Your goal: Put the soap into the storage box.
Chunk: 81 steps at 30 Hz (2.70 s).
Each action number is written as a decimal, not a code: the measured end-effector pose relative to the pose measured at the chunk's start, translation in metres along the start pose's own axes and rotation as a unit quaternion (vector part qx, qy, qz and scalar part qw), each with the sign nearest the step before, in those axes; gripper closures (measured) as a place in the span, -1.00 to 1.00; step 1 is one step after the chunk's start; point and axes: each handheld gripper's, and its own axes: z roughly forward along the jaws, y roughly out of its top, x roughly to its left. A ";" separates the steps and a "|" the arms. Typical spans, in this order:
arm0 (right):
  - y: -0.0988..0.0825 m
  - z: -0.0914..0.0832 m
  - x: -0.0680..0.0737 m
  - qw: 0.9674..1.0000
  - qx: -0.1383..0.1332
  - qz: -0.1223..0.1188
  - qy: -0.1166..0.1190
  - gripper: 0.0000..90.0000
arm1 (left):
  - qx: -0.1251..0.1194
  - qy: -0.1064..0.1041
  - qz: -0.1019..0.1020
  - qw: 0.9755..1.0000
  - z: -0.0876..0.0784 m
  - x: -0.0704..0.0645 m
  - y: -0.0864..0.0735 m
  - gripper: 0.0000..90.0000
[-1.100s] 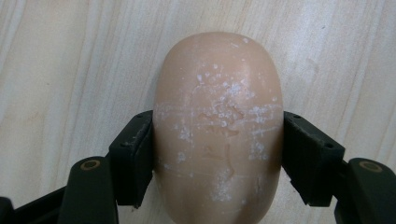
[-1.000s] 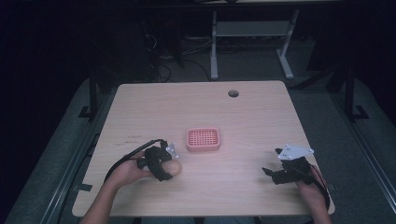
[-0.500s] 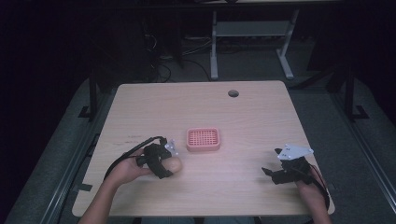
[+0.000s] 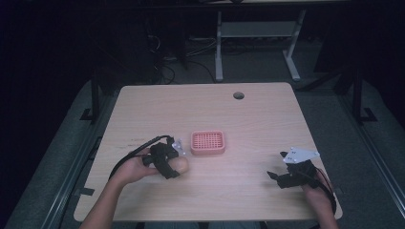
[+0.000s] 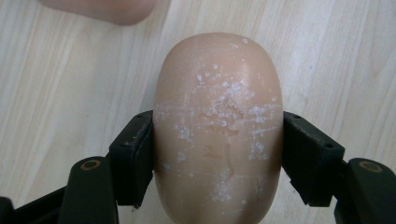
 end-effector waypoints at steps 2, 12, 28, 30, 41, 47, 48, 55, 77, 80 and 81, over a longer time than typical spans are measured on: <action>0.000 0.000 0.000 1.000 0.000 0.000 0.000 -0.69 | 0.000 -0.002 0.000 1.000 0.000 0.001 0.003 -0.28; 0.001 0.000 0.001 1.000 -0.002 0.000 0.001 -0.69 | 0.001 -0.006 0.007 1.000 -0.002 0.005 0.015 -0.28; 0.001 0.000 0.001 1.000 -0.004 0.002 0.004 -0.69 | 0.006 -0.006 0.016 1.000 -0.007 0.013 0.030 -0.28; 0.001 0.000 0.001 1.000 -0.004 0.003 0.004 -0.69 | 0.004 -0.004 0.017 1.000 -0.008 0.014 0.032 -0.28; 0.001 0.000 0.001 1.000 -0.006 0.004 0.005 -0.69 | 0.007 -0.006 0.019 1.000 -0.009 0.020 0.043 -0.28; 0.001 0.000 0.001 1.000 -0.006 0.003 0.004 -0.69 | 0.005 -0.007 0.021 1.000 -0.010 0.024 0.050 -0.28; 0.001 0.000 0.000 1.000 -0.006 0.003 0.004 -0.69 | 0.006 -0.006 0.022 1.000 -0.010 0.026 0.052 -0.28; 0.001 -0.001 0.000 1.000 -0.007 0.003 0.004 -0.69 | 0.008 -0.006 0.022 1.000 -0.011 0.031 0.060 -0.28; 0.001 -0.001 0.000 1.000 -0.011 0.004 0.003 -0.69 | 0.009 0.003 0.031 0.999 -0.017 0.038 0.078 -0.29; 0.001 -0.001 0.000 1.000 -0.011 0.005 0.004 -0.69 | 0.012 0.002 0.033 0.999 -0.017 0.039 0.082 -0.28; 0.001 -0.001 0.000 1.000 -0.011 0.005 0.004 -0.69 | 0.013 0.003 0.034 0.999 -0.017 0.039 0.084 -0.28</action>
